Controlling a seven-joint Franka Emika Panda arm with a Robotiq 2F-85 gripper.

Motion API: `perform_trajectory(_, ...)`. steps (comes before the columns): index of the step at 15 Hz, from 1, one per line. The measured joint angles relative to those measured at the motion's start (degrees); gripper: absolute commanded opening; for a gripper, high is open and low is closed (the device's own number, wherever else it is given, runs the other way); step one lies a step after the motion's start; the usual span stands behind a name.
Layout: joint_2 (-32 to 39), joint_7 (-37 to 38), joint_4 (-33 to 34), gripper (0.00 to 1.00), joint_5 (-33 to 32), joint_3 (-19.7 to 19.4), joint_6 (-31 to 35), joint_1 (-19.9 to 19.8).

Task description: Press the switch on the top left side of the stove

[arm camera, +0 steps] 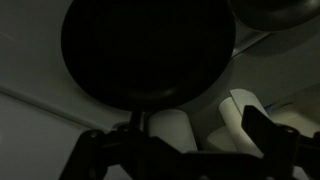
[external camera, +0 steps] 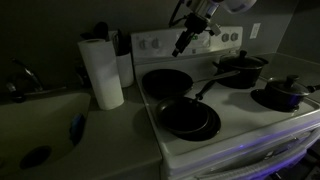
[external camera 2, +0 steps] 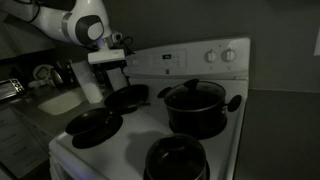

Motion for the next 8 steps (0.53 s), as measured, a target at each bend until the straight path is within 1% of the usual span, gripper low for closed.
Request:
perform_trajectory(2,2.9,-0.8,3.6,1.00,0.4,1.3,-3.1,-1.2)
perform_trajectory(4,3.7,-0.8,5.2,1.00,0.4,1.8,-5.3,-1.9)
perform_trajectory(7,3.7,-0.7,5.7,1.00,0.3,2.1,-6.0,-2.1)
perform_trajectory(8,3.7,-0.6,5.6,1.00,0.3,2.3,-5.3,-2.1)
